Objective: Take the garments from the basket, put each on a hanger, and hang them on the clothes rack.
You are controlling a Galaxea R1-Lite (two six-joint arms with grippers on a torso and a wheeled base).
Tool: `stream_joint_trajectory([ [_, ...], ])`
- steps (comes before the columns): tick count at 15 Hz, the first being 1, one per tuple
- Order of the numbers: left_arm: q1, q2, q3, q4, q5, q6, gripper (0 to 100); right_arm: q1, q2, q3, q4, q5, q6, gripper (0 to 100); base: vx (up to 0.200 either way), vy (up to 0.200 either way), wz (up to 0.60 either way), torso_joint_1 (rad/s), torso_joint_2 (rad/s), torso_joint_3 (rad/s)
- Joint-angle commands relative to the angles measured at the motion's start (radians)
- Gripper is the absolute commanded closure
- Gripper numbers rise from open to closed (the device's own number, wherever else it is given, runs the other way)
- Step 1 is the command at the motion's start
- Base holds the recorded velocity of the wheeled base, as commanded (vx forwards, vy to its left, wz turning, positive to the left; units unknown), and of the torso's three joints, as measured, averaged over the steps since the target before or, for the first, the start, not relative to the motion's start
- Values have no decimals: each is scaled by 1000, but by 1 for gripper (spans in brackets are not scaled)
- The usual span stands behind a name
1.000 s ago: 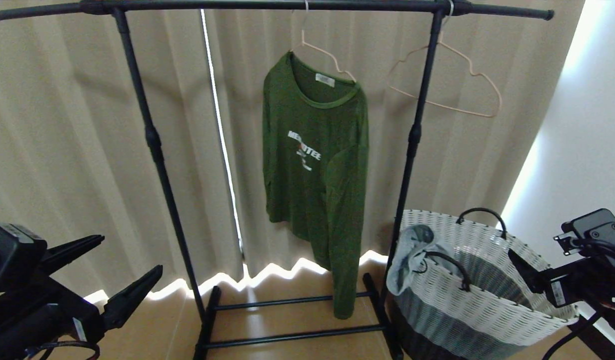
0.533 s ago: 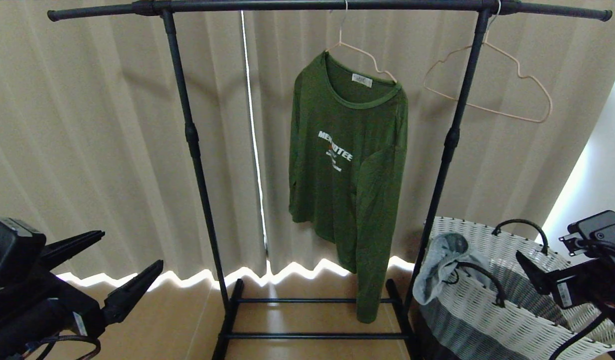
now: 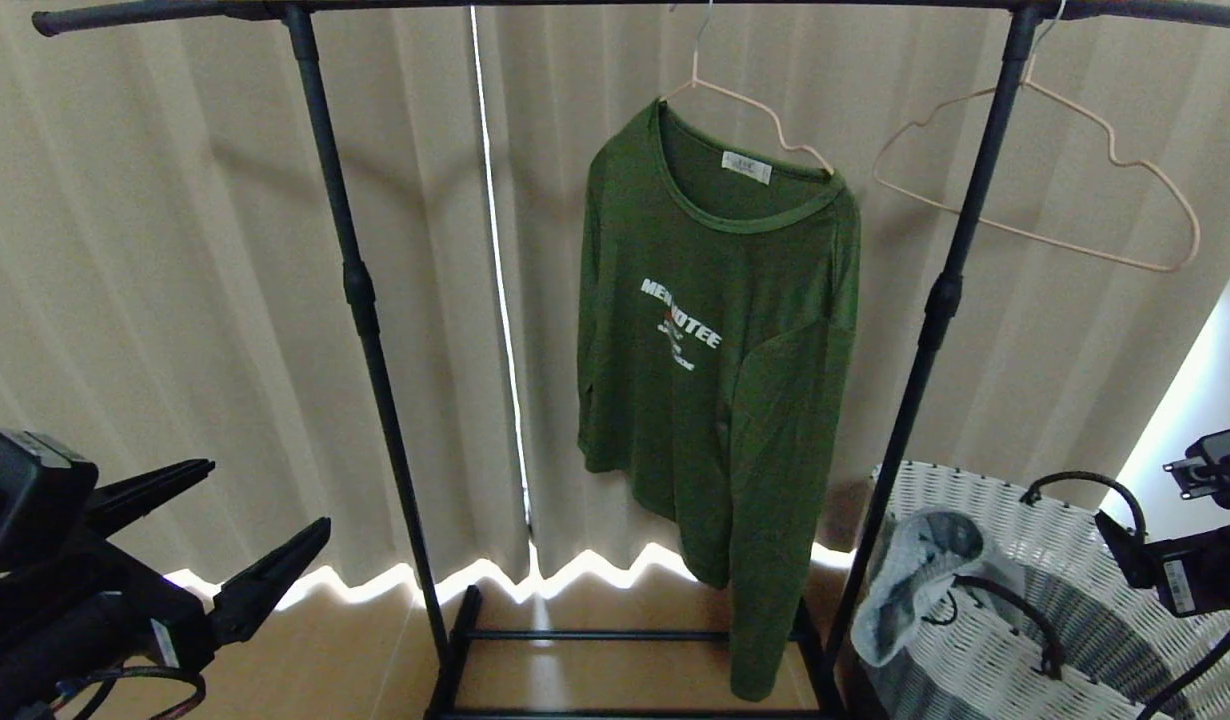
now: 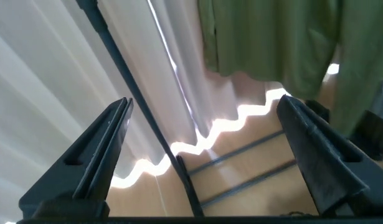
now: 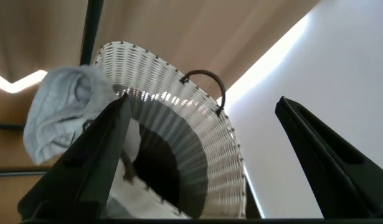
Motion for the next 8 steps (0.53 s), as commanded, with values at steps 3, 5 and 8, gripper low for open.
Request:
stream_joint_trajectory([
  [3,-1,-5,8,-4,-23,4,0,-17,104,-31,41,2,15,0,133,0,0,2,-2,2],
  [5,-1,-10,9,-5,-31,4,0,-25,230,-64,30,2,44,0,0,0,0,0,0,0],
  [8,-3,-1,-3,-5,-34,-1,0,-20,307,-97,32,35,55,0,0,0,0,0,0,0],
])
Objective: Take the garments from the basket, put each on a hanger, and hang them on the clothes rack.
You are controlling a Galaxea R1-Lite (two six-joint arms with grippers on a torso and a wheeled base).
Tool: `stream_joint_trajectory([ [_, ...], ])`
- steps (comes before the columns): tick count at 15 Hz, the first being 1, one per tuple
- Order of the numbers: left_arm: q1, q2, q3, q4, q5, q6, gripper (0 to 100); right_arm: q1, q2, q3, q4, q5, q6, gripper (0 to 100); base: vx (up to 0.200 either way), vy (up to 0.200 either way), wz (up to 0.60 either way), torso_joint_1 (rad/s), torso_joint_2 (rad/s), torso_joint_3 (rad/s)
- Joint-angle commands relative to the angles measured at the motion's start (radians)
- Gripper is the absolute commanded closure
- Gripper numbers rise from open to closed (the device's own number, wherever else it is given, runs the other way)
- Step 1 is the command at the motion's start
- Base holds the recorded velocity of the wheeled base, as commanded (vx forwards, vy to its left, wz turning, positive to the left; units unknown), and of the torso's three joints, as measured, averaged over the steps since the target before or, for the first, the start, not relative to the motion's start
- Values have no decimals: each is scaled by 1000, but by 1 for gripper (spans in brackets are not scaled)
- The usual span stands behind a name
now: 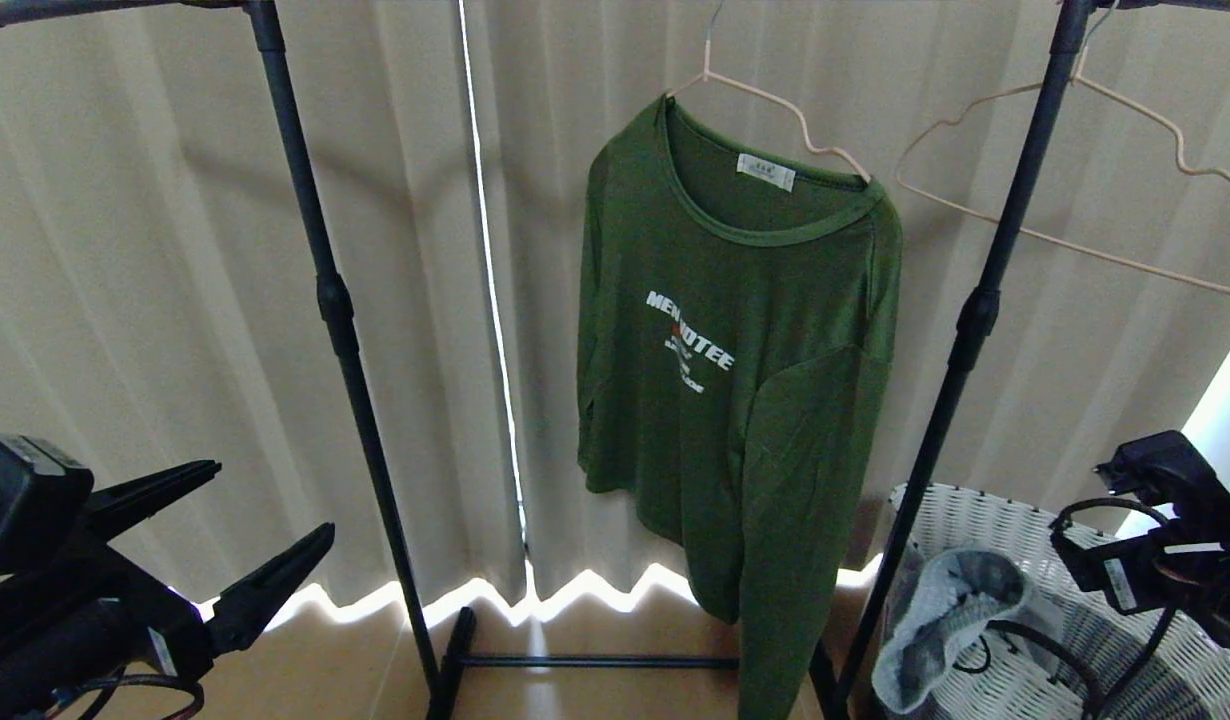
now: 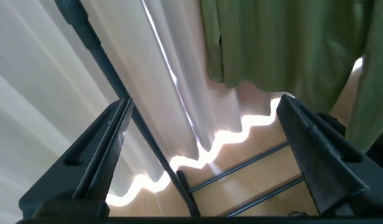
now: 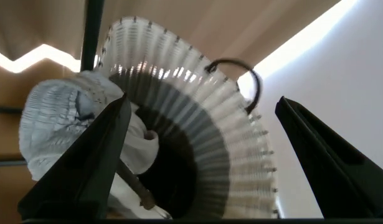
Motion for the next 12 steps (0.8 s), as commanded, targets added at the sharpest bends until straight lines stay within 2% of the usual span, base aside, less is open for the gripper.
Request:
stream_joint_trajectory([
  [1,-2,5,-15,0,-16,-2,0,6,85,-15,-1,29,21,0,0,0,0,0,0,0],
  [5,-2,3,-21,0,-52,-4,0,28,145,-23,3,56,78,0,0,0,0,0,0,0],
  [7,0,-3,-19,0,-52,-4,0,28,206,-26,-3,56,81,0,0,0,0,0,0,0],
  [12,2,0,-19,1,-52,-4,0,31,226,-24,-4,70,87,0,0,0,0,0,0,0],
])
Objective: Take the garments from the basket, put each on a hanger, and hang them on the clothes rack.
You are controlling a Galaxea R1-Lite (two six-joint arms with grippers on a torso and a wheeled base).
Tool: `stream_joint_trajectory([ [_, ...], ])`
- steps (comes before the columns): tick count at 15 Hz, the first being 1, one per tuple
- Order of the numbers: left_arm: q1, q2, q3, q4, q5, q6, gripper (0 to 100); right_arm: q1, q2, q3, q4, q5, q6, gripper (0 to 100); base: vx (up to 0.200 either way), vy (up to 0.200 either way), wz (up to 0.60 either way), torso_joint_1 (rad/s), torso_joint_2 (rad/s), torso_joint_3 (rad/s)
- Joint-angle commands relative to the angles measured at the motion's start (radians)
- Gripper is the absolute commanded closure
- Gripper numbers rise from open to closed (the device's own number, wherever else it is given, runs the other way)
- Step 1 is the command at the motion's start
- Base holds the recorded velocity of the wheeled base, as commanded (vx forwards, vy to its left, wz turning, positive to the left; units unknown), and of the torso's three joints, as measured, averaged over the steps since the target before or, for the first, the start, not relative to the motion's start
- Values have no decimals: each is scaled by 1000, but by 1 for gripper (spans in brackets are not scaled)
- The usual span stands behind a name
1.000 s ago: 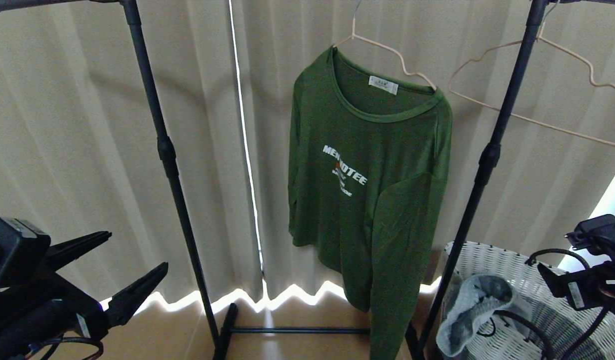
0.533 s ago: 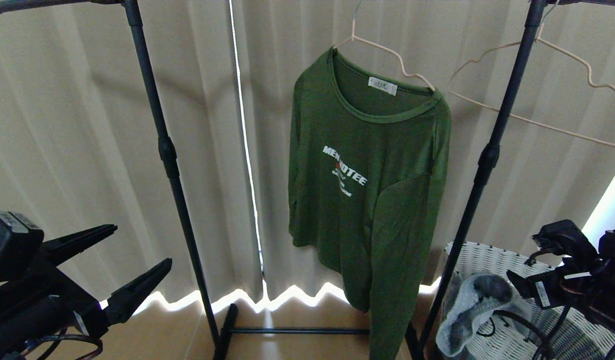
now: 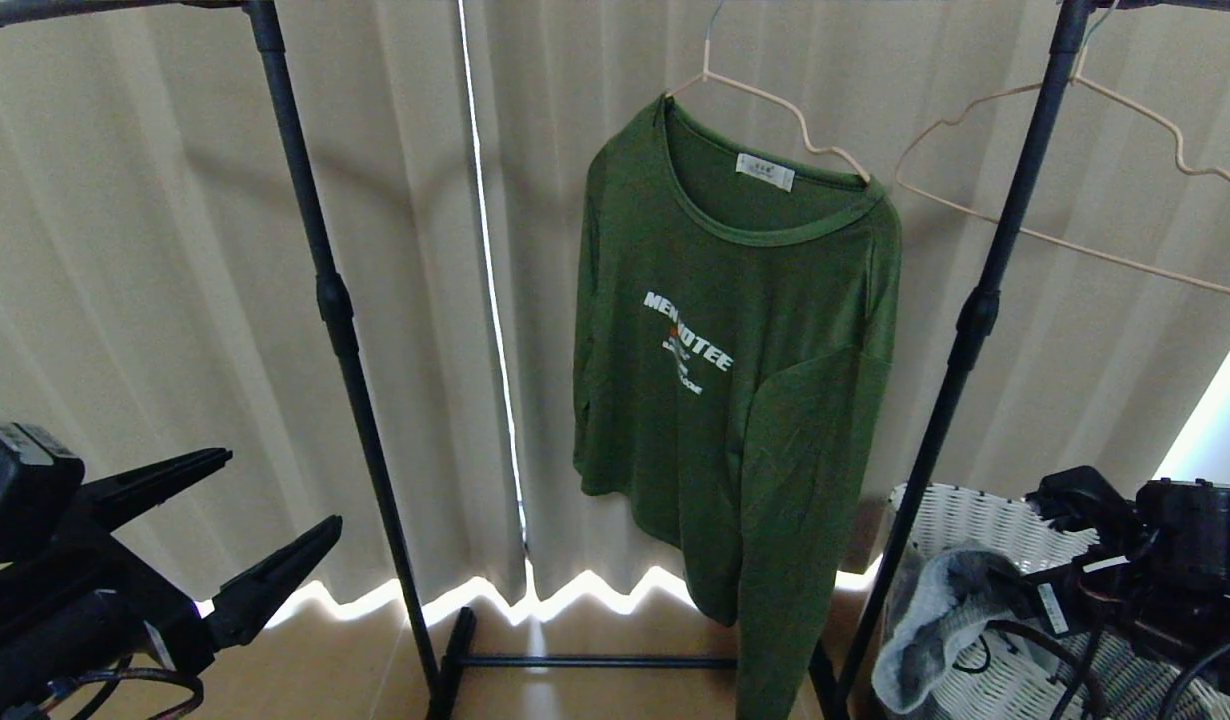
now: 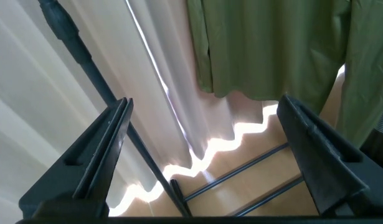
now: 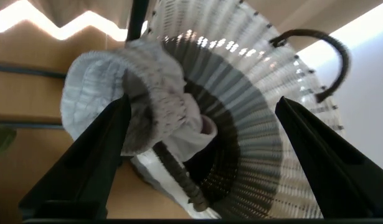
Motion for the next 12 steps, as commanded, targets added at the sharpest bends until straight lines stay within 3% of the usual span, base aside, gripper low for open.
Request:
stream_joint_trajectory([
  [1,1,0,2,0,0,0,0,-3,75,-22,-4,-10,-2,0,0,0,0,0,0,0],
  [6,3,-1,3,0,0,0,0,-57,198,-58,-96,-56,-7,0,0,0,0,0,0,0],
  [7,3,-1,3,0,0,0,0,-63,218,-65,-97,-64,-7,100,0,0,0,0,0,0],
  [12,4,-1,6,0,2,1,0,-60,190,-76,-117,-59,-2,100,0,0,0,0,0,0],
])
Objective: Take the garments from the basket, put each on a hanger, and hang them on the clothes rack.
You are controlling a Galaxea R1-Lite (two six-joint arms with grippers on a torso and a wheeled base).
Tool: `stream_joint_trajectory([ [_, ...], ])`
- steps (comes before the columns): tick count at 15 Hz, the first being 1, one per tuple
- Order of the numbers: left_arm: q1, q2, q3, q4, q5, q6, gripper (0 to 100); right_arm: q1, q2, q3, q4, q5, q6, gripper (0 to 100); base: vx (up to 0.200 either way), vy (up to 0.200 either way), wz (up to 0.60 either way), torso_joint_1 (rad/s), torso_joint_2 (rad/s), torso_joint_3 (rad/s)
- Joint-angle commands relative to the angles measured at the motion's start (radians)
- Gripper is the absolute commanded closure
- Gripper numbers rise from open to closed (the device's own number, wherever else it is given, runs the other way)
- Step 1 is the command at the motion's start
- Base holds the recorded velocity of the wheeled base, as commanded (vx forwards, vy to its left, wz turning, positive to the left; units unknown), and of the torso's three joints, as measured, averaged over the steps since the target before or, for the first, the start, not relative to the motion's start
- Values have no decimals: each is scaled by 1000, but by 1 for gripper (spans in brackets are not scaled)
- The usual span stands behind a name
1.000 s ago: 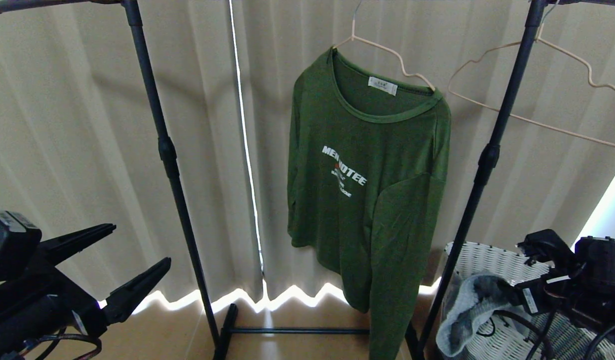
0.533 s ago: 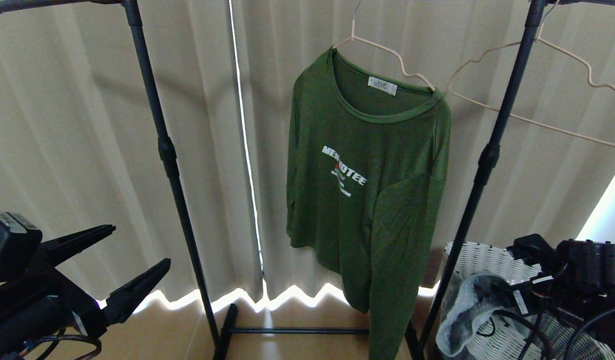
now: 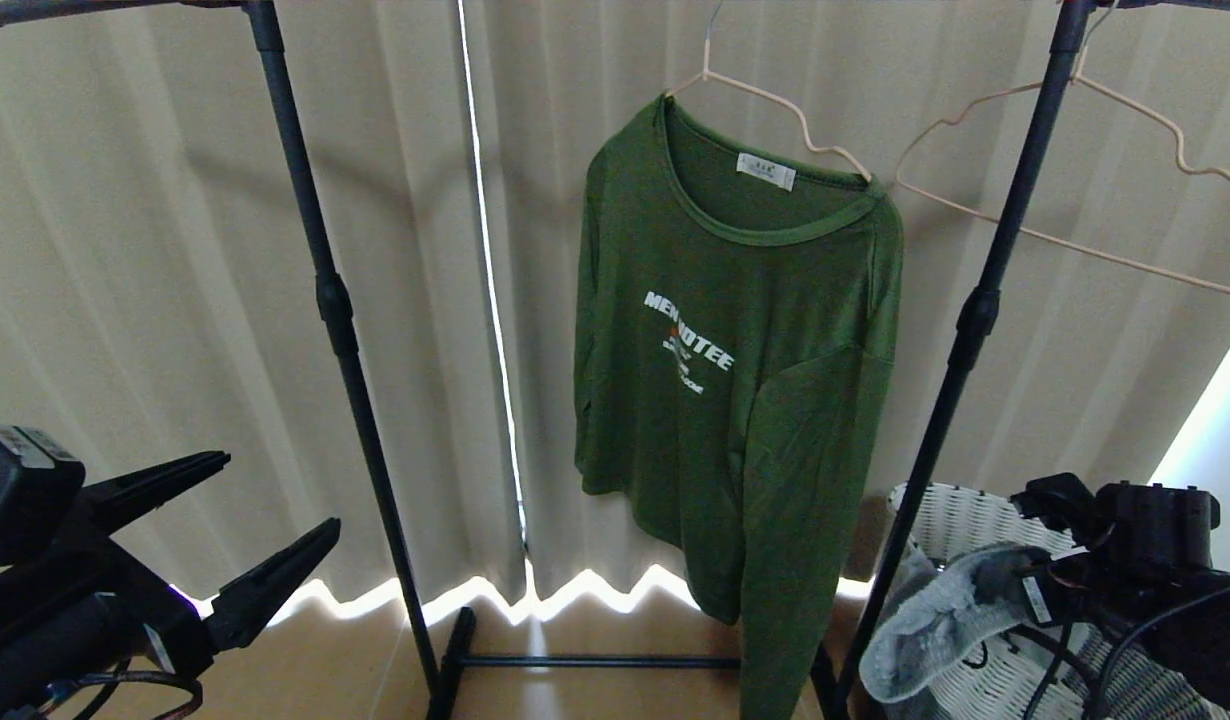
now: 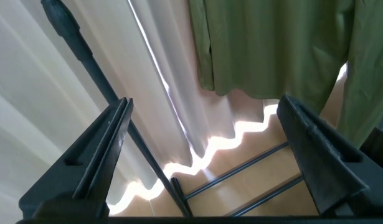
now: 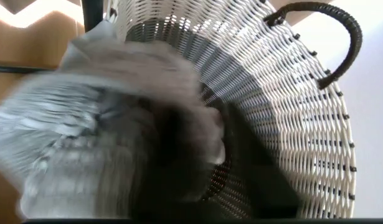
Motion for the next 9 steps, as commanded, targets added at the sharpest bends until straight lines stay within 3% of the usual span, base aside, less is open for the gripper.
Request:
stream_joint_trajectory([
  [1,1,0,1,-1,0,1,0,12,-41,16,-34,5,1,100,0,0,0,0,0,0],
  [3,1,3,7,-2,2,4,0,84,-193,65,-109,8,-3,100,0,0,0,0,0,0],
  [7,12,1,10,-2,3,5,0,197,-410,67,-85,2,-6,100,0,0,0,0,0,0],
  [9,75,1,10,-2,2,14,0,214,-443,70,-85,1,-7,100,-200,0,0,2,5,2],
])
